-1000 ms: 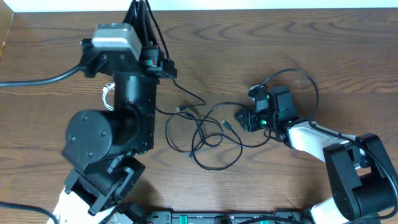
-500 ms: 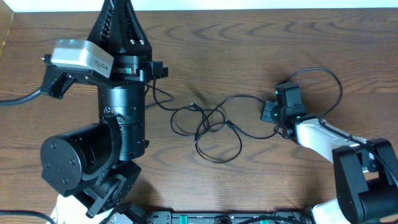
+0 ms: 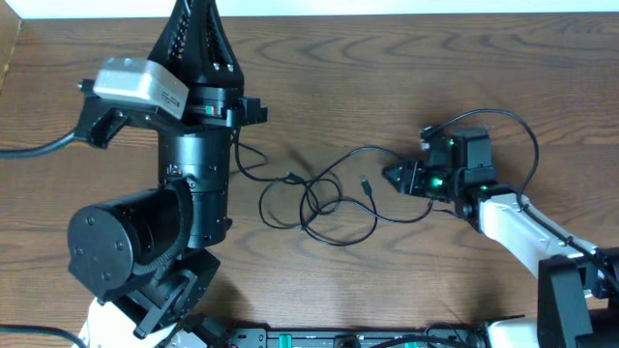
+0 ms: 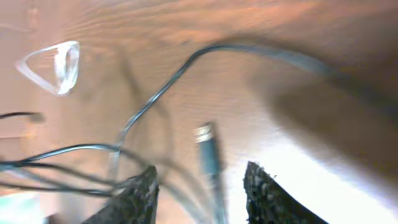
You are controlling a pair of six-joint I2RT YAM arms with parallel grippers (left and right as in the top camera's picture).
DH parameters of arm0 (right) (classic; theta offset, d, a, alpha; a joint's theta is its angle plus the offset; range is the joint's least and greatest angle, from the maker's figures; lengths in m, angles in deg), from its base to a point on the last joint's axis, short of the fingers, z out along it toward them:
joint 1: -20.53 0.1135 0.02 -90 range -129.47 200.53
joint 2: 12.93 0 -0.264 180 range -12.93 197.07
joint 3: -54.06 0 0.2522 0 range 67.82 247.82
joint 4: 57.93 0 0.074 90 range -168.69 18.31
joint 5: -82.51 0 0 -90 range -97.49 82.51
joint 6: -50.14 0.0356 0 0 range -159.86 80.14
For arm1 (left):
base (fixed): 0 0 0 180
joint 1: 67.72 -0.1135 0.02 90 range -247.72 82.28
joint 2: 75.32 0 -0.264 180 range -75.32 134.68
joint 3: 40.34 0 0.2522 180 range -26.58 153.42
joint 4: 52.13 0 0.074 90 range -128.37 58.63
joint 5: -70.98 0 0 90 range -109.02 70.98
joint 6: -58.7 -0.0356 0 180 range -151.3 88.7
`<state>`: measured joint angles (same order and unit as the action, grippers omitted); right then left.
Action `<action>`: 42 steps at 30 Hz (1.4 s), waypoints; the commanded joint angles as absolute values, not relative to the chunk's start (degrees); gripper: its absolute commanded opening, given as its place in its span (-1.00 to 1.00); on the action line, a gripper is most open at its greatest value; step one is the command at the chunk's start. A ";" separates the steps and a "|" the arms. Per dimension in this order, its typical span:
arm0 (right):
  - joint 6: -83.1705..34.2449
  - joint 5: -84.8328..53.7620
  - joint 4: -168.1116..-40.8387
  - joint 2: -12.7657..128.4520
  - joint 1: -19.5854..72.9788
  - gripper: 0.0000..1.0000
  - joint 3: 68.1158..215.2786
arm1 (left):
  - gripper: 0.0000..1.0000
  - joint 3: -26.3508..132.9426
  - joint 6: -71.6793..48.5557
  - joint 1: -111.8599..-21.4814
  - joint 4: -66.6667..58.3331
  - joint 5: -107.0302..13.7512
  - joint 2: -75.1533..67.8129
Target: Untangle cables
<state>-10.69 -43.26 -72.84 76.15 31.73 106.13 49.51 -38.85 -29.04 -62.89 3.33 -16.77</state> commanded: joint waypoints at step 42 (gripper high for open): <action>74.92 -2.10 -76.75 89.02 57.74 -0.98 105.84 | -0.85 50.19 -39.22 -29.28 -58.19 2.45 -16.03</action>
